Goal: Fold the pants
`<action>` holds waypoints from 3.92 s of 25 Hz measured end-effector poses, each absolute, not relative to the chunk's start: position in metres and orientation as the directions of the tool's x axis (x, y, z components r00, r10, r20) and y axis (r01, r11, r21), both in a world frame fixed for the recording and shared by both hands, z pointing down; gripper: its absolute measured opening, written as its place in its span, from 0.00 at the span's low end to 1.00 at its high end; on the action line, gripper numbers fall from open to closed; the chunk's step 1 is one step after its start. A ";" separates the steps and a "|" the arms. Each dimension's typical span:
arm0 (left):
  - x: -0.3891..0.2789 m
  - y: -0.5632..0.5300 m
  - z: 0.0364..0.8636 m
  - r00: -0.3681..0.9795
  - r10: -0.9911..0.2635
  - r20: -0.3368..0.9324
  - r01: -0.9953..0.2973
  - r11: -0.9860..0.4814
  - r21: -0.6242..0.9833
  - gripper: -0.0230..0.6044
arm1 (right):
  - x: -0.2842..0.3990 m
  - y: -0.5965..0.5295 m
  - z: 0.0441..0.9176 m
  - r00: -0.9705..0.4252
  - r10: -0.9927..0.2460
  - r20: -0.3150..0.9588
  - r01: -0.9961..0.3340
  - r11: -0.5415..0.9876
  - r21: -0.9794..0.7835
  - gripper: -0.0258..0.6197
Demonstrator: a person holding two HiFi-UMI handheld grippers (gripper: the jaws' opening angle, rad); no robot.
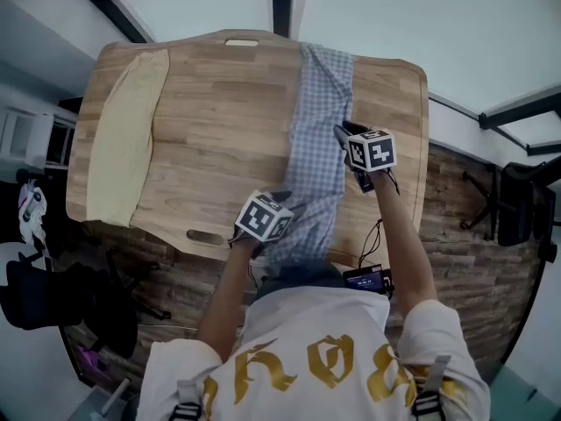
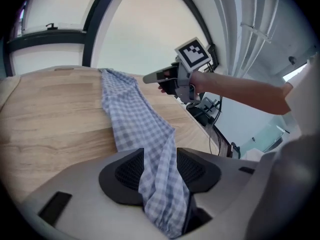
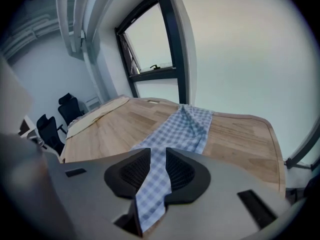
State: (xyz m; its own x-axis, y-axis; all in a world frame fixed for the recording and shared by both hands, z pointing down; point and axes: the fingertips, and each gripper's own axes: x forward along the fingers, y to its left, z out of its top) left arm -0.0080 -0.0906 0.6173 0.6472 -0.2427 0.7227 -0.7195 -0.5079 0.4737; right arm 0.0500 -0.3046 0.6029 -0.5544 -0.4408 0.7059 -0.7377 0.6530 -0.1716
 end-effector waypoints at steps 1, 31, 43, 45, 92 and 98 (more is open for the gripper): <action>-0.016 -0.085 0.619 0.633 -0.251 0.732 -0.732 -0.503 0.461 0.37 | 0.048 -0.291 0.604 -0.558 -0.430 0.709 -0.731 0.660 -0.175 0.22; -0.057 0.016 0.682 0.499 -0.241 0.832 -0.832 -0.403 0.382 0.11 | 0.100 -0.033 0.652 -0.637 -0.285 0.716 -0.709 0.583 -0.398 0.19; -0.005 0.038 0.606 0.466 -0.314 0.827 -0.826 -0.489 0.280 0.11 | 0.125 0.012 0.634 -0.677 -0.309 0.668 -0.688 0.589 -0.424 0.18; 0.010 0.045 0.596 0.475 -0.317 0.821 -0.817 -0.506 0.278 0.11 | 0.130 0.017 0.633 -0.679 -0.312 0.664 -0.687 0.588 -0.426 0.18; 0.056 -0.022 0.483 0.467 -0.447 0.763 -0.827 -0.525 0.199 0.11 | 0.194 -0.054 0.518 -0.670 -0.377 0.640 -0.695 0.620 -0.363 0.17; 0.051 -0.058 0.464 0.423 -0.438 0.793 -0.821 -0.556 0.131 0.11 | 0.193 -0.102 0.485 -0.678 -0.389 0.624 -0.693 0.623 -0.364 0.17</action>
State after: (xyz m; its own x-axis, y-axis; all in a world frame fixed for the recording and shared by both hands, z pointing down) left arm 0.0513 -0.0581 0.4637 0.4229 -0.4378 0.7934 -0.8208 -0.5561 0.1306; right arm 0.1930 -0.1024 0.4852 -0.6777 -0.3891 0.6240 -0.6926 0.6227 -0.3640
